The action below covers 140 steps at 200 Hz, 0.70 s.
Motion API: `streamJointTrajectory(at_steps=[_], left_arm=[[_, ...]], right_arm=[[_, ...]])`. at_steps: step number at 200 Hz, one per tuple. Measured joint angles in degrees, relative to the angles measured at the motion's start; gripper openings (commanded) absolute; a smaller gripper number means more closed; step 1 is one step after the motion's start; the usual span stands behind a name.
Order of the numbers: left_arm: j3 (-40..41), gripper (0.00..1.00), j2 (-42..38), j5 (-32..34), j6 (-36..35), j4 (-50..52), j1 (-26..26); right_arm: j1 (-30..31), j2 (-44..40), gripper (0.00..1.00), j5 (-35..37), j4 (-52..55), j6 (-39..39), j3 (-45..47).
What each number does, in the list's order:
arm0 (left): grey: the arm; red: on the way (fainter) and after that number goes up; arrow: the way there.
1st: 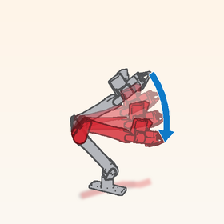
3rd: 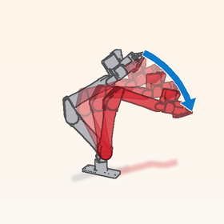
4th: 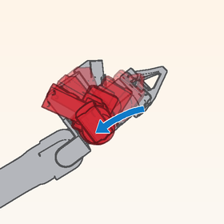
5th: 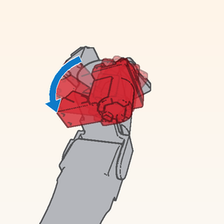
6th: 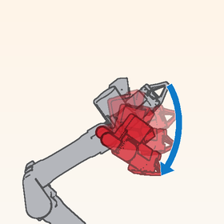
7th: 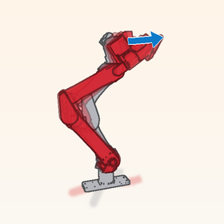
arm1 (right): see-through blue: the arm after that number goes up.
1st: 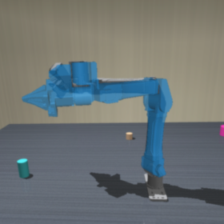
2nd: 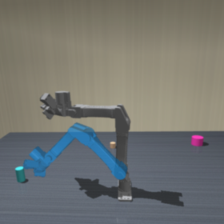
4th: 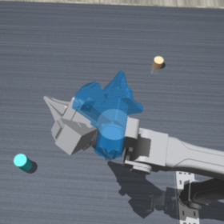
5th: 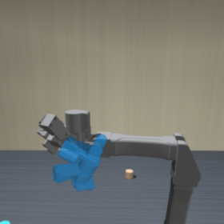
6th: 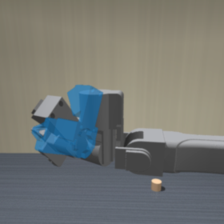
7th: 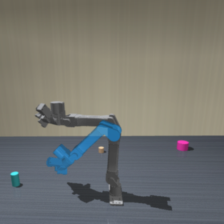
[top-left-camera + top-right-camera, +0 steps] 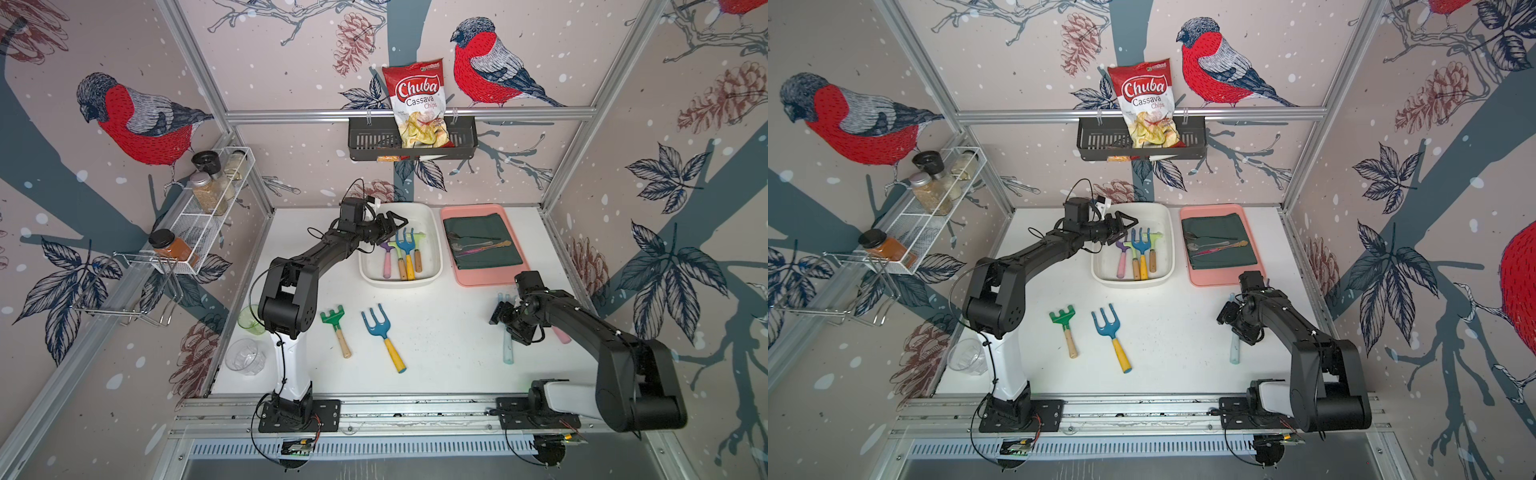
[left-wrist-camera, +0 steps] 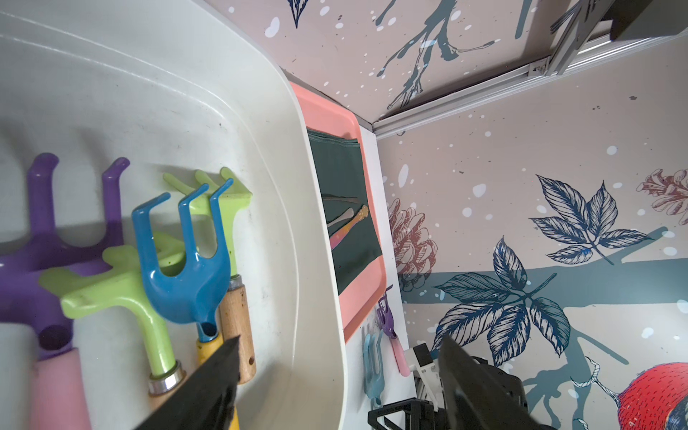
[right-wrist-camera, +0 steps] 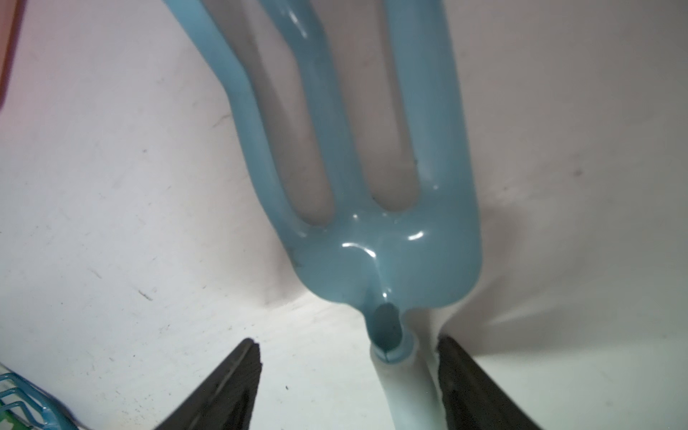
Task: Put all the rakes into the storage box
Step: Pick up the rake at the center of the board.
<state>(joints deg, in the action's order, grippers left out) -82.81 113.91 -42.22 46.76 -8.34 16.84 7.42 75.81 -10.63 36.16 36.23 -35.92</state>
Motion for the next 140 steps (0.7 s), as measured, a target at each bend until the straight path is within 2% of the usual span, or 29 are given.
streamJointTrajectory(at_steps=[101,140], left_arm=[[2.3,0.83,-2.2,0.0,0.4,-0.2,0.4],[2.3,0.83,-2.3,0.0,0.5,-0.2,1.6]], right_arm=[[10.8,1.9,0.22,7.6,-0.7,2.7,0.6],[13.0,1.2,0.15,6.7,-1.2,2.7,0.5]])
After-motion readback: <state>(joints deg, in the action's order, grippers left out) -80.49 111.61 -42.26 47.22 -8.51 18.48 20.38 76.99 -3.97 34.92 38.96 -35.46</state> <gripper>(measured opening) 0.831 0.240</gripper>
